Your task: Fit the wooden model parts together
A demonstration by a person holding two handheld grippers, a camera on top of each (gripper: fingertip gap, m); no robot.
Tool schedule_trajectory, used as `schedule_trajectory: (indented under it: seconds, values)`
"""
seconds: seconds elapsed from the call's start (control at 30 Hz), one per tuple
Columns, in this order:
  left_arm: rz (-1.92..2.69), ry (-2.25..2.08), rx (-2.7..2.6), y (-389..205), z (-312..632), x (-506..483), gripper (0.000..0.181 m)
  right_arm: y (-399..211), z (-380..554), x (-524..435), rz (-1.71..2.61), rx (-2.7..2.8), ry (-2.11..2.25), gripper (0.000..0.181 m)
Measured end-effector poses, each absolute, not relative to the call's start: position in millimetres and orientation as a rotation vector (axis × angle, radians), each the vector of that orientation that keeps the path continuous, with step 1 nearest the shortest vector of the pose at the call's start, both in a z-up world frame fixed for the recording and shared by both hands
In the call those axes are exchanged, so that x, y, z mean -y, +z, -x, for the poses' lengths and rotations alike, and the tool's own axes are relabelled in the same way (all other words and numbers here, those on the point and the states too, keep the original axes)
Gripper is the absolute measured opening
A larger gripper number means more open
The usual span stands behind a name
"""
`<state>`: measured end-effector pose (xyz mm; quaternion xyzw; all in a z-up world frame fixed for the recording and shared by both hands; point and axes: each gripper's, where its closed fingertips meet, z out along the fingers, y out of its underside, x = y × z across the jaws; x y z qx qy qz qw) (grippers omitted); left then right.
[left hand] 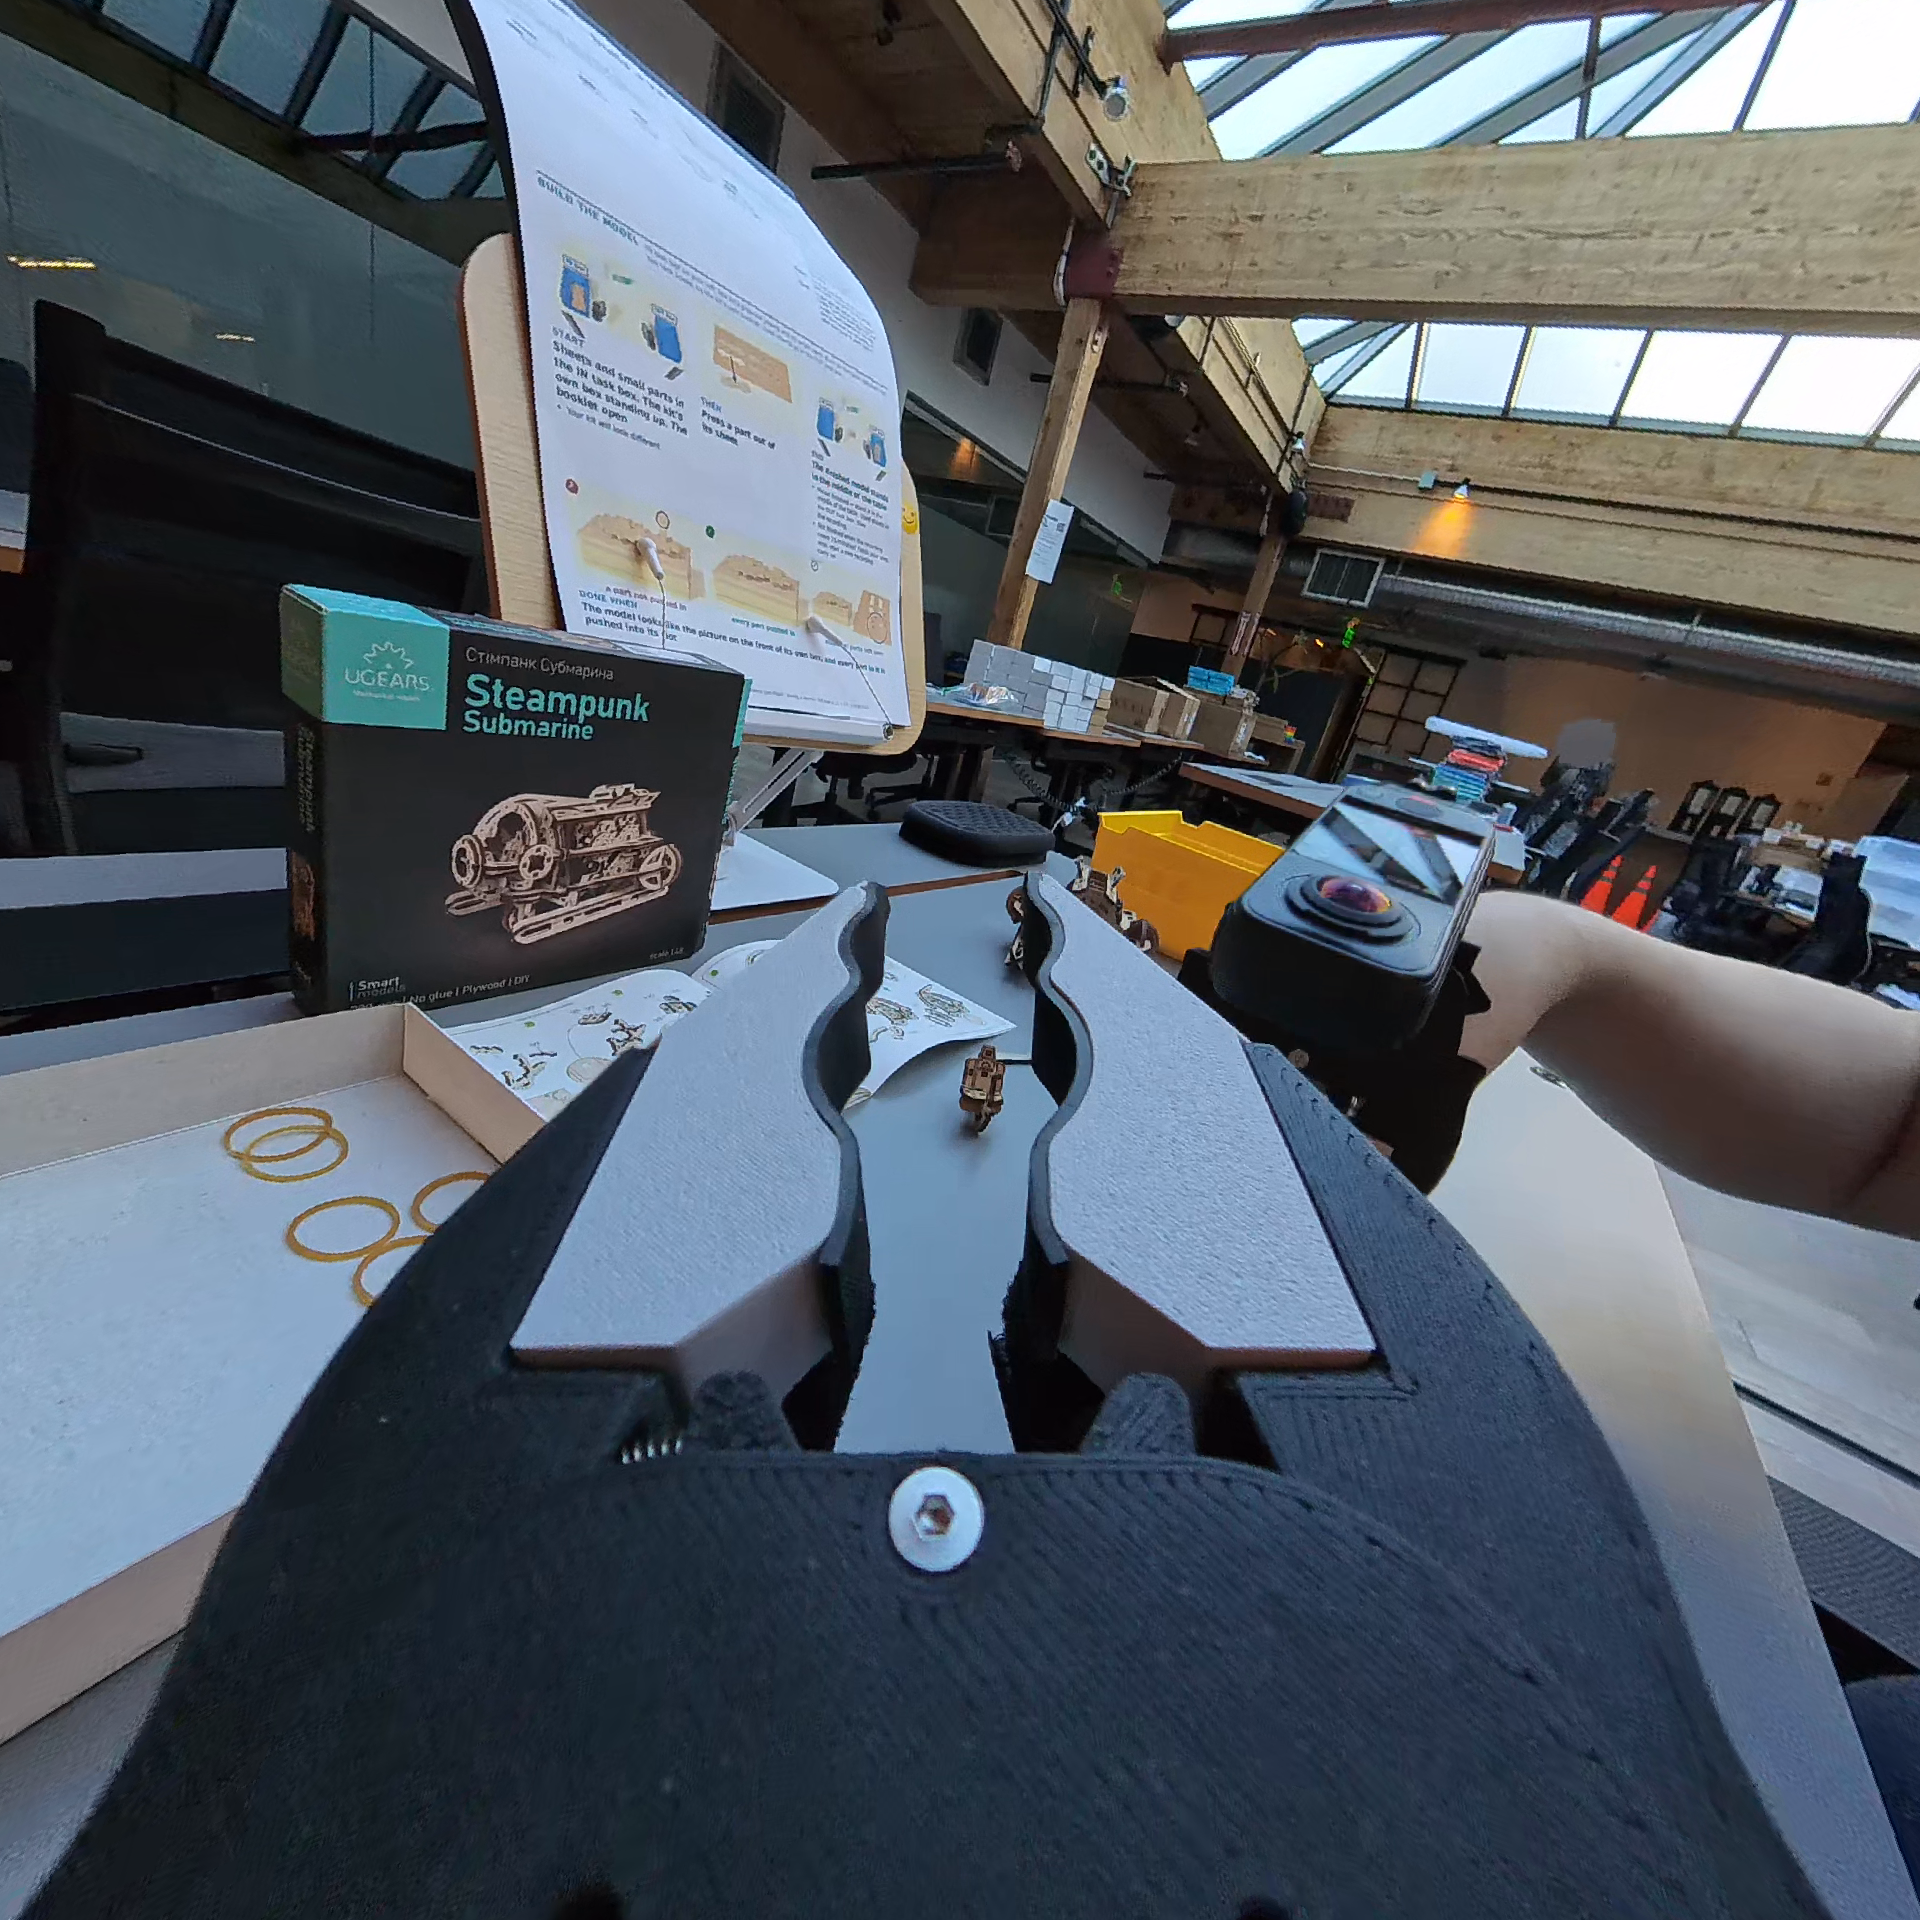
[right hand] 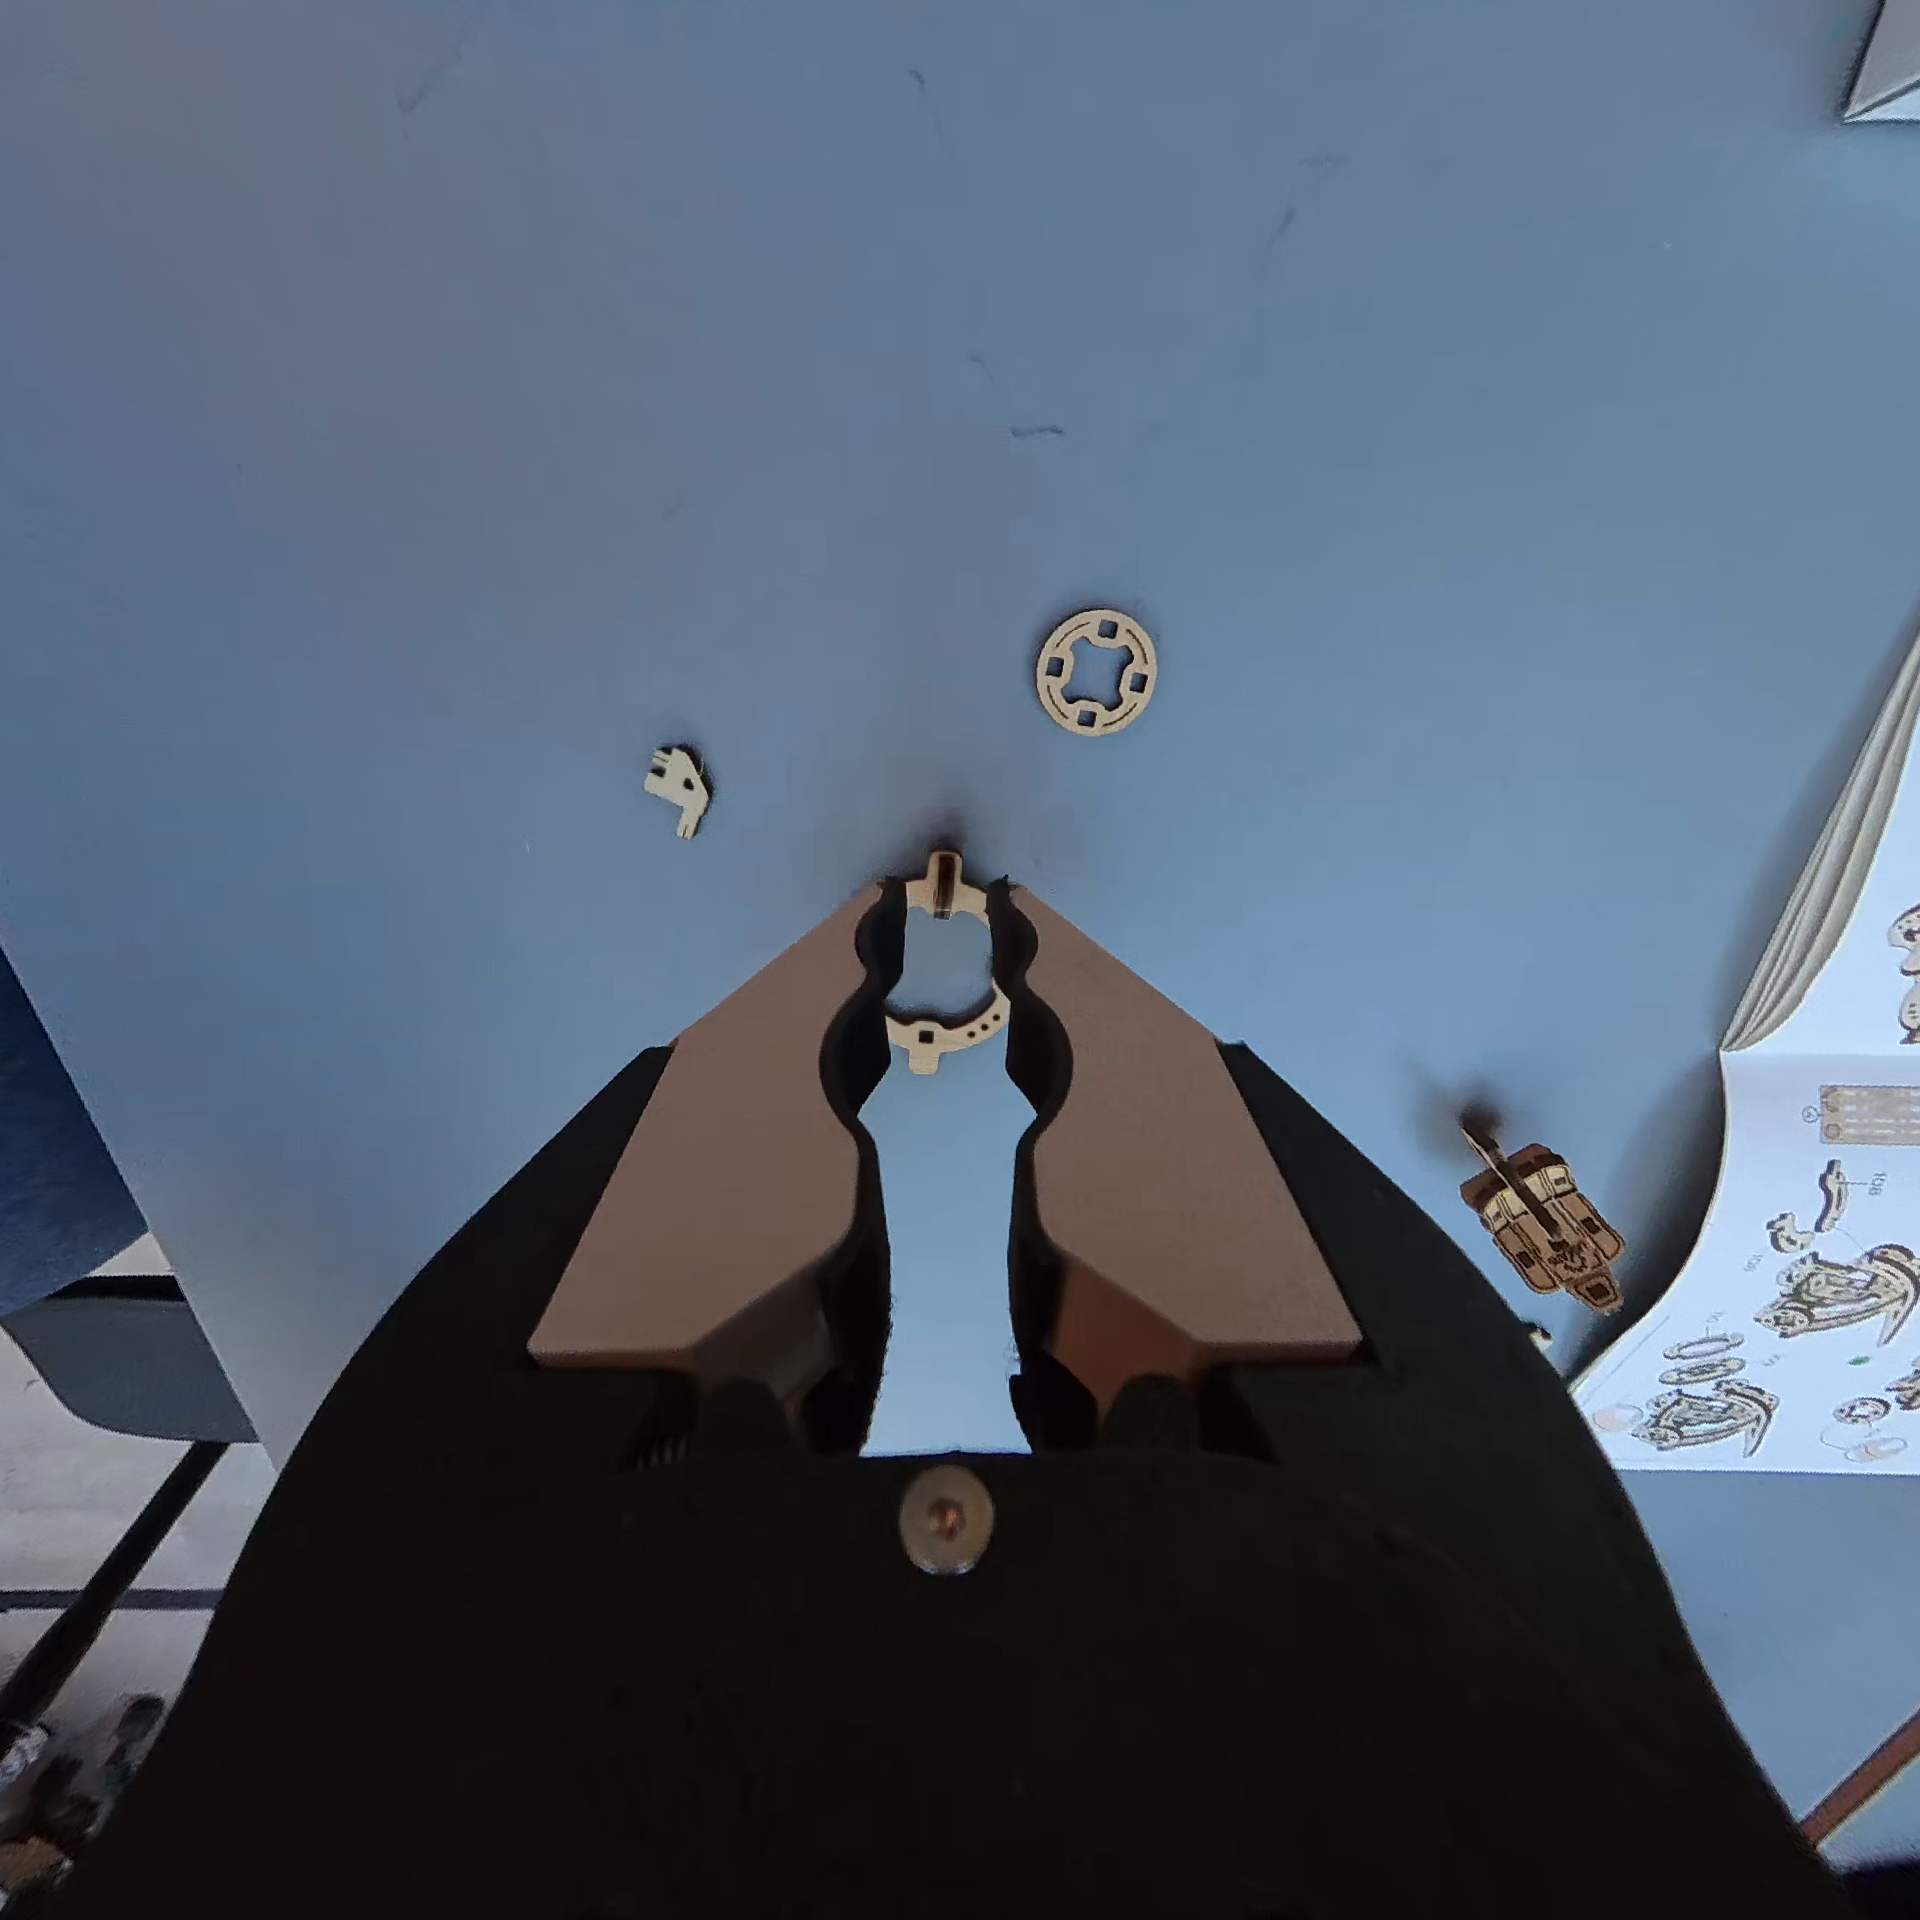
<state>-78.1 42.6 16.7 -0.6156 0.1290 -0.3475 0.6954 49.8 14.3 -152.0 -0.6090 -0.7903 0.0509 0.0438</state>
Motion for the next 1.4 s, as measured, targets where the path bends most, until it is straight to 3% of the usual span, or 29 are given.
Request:
schedule_trajectory:
  seconds: [0.2,0.53,0.87,0.9,0.97,1.17,1.4]
  values:
    - [1.371,-0.769,-0.288,18,79,-42,0.024,-157,-48,-18,1.845,2.420,0.121,0.001]
    - [1.365,-0.774,-0.290,19,78,-41,0.024,-157,-52,-17,1.830,2.275,0.354,0.001]
    - [1.382,-0.780,-0.302,15,73,-43,0.024,-156,-52,-17,1.799,2.259,0.320,0.001]
    - [1.382,-0.783,-0.301,15,74,-43,0.024,-157,-54,-17,1.801,2.276,0.323,0.002]
    - [1.380,-0.784,-0.299,15,74,-43,0.024,-156,-60,-21,1.820,2.318,0.249,0.026]
    - [1.381,-0.778,-0.298,15,75,-43,0.024,-144,-58,-21,1.731,2.473,0.115,0.011]
    - [1.375,-0.772,-0.299,17,76,-42,0.024,-154,-57,-20,1.745,2.516,0.101,0.007]
